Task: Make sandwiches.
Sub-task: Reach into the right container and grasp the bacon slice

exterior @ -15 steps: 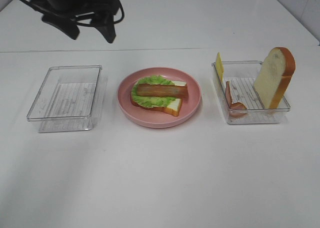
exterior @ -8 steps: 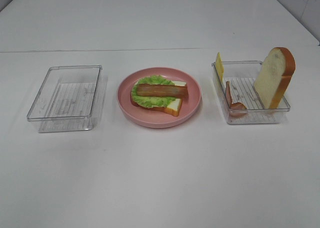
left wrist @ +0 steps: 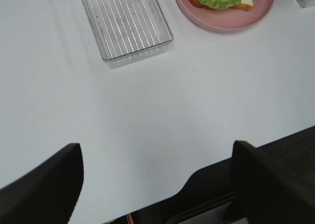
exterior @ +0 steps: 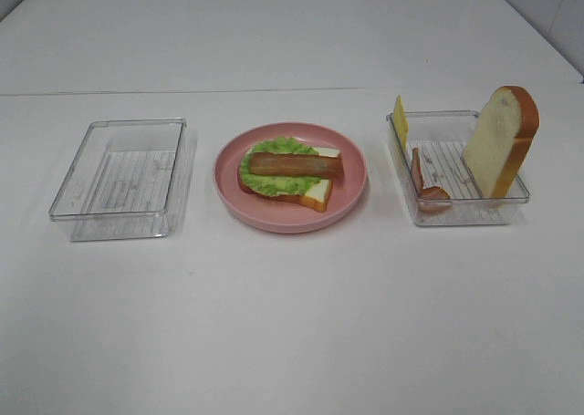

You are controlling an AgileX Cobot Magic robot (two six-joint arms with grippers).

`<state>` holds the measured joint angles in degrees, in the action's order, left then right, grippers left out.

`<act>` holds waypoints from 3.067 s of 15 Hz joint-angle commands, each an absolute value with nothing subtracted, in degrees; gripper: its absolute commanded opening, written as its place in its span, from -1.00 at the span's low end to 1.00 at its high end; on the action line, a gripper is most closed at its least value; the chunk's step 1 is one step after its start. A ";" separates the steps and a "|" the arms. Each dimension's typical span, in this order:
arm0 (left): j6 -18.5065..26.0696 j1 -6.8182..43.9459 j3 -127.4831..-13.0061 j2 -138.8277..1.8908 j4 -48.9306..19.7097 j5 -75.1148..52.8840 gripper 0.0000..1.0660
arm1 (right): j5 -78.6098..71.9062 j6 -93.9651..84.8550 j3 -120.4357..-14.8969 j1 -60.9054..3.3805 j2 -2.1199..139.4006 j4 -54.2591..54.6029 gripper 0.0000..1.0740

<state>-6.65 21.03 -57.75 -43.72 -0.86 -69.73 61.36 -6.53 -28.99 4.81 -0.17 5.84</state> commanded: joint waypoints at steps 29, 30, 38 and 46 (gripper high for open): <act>-2.01 21.08 -28.59 1.43 1.55 -59.93 0.47 | 27.10 -6.99 -37.99 5.21 52.94 13.41 0.42; -2.01 21.08 -28.59 1.43 1.55 -59.93 0.47 | 31.63 -6.99 -45.32 5.21 63.37 13.41 0.42; -2.01 21.08 -28.59 1.43 1.55 -59.93 0.47 | 52.94 -6.99 -69.67 2.86 86.52 16.73 0.42; -2.01 21.08 -28.59 1.43 1.55 -59.93 0.47 | 58.50 3.27 -86.34 -13.01 107.60 14.55 0.42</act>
<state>-2.06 21.03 -28.93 0.29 1.43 -60.16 57.24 1.95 -84.57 -12.89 105.37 15.30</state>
